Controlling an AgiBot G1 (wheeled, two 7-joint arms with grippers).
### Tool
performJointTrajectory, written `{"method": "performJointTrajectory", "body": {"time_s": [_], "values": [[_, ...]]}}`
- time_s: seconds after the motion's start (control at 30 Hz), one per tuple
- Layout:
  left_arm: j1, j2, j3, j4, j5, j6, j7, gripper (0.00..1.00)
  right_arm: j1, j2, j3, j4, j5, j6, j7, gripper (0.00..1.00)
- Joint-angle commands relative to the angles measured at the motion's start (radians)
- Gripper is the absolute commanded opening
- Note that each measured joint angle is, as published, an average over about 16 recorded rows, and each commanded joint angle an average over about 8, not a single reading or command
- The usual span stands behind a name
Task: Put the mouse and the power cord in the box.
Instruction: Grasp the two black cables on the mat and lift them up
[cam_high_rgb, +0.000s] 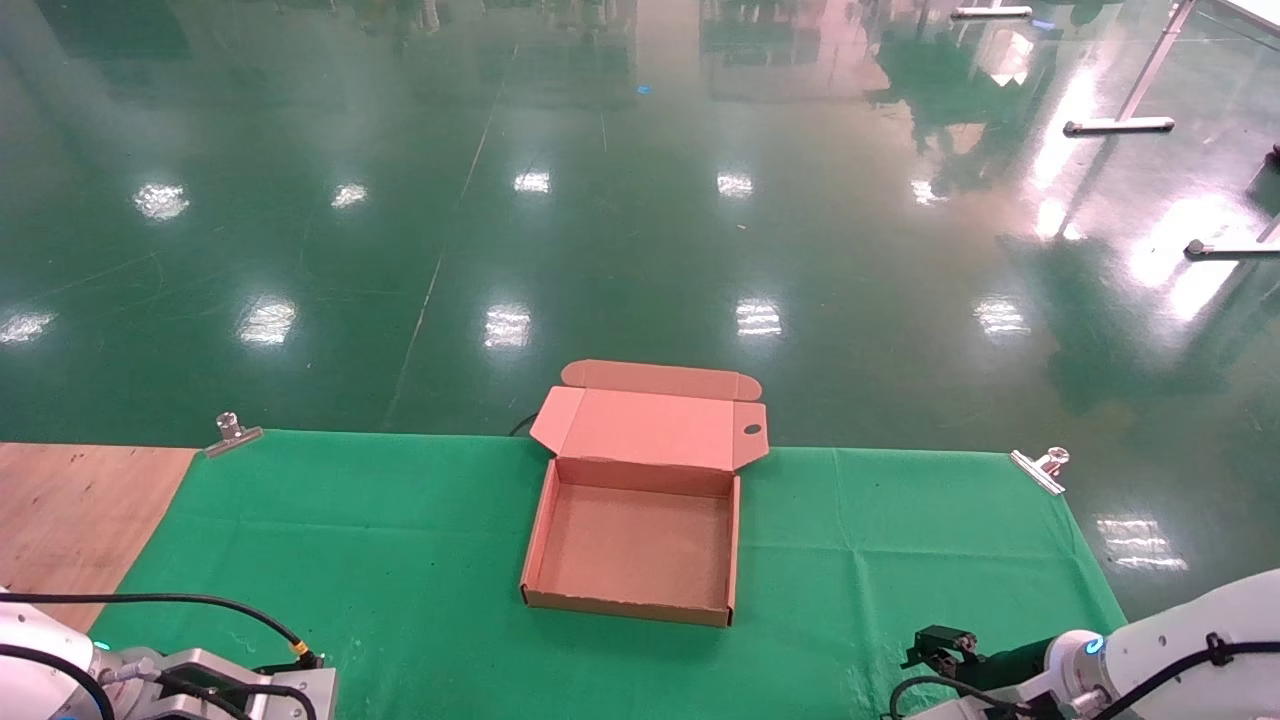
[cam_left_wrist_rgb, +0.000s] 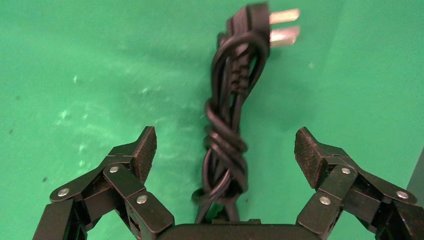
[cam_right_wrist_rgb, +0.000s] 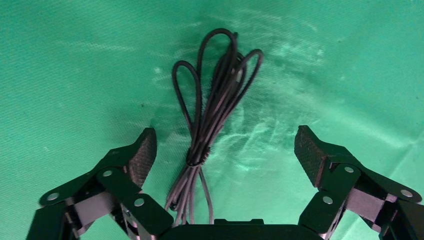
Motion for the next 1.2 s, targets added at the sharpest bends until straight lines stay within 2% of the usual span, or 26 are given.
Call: {"method": "performJointTrajectory", "body": {"time_s": [0.03, 0.07, 0.3, 0.53, 1.2], "values": [[-0.002, 0.005, -0.005, 0.029, -0.013, -0.002, 0.027, 0.1, 0.011, -0.005, 0.001, -0.026, 0.006, -0.001, -0.015, 0.0], [-0.004, 0.007, -0.006, 0.04, -0.014, -0.004, 0.036, 0.0, 0.016, -0.006, 0.002, -0.032, 0.009, -0.005, -0.019, 0.0], [-0.016, 0.025, 0.001, 0.107, -0.004, -0.014, 0.07, 0.0, 0.038, 0.0, 0.009, -0.049, 0.038, -0.047, -0.042, 0.0], [-0.026, 0.032, 0.003, 0.147, 0.004, -0.026, 0.083, 0.0, 0.018, 0.029, 0.01, -0.018, 0.059, -0.086, -0.048, 0.0], [-0.047, 0.049, 0.014, 0.193, 0.02, -0.029, 0.112, 0.0, 0.006, 0.058, 0.004, 0.019, 0.047, -0.11, -0.024, 0.0]]}}
